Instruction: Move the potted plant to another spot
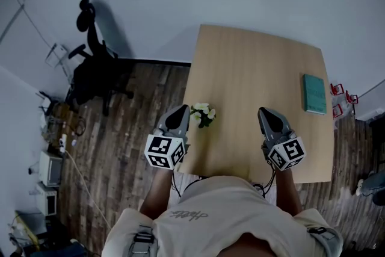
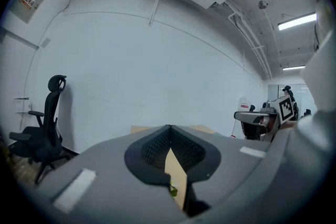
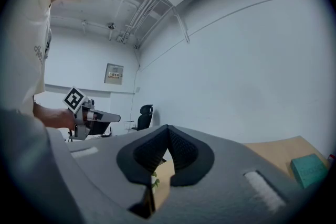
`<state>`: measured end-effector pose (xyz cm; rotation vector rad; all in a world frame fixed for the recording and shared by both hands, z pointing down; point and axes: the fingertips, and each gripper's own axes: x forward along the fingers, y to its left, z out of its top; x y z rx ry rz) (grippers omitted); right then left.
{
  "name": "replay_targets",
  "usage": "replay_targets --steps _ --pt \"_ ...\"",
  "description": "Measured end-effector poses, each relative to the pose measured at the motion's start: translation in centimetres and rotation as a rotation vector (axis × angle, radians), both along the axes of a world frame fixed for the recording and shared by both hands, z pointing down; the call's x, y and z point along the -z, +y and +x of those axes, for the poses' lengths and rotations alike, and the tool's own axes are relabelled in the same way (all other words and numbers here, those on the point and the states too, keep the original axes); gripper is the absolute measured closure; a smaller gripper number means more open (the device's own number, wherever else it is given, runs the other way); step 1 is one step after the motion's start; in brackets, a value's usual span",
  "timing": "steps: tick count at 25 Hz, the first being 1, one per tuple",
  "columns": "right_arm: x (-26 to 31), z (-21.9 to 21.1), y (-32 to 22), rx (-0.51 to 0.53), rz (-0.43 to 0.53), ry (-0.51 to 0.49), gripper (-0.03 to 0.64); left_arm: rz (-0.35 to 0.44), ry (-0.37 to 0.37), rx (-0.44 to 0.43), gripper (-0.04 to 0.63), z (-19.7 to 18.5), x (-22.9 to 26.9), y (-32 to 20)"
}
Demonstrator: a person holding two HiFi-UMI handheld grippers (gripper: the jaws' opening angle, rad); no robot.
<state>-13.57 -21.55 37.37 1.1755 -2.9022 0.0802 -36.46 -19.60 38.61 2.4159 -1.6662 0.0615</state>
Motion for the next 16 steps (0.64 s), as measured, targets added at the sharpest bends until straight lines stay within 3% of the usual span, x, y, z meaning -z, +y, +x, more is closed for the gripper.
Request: replay_targets --steps 9,16 --pt "-0.9 -1.7 0.3 0.047 0.001 0.023 0.615 0.025 -0.024 0.006 0.577 -0.1 1.4 -0.6" --pt "-0.9 -0.8 0.1 0.019 -0.008 -0.003 0.615 0.044 -0.035 -0.013 0.577 0.3 2.2 -0.8"
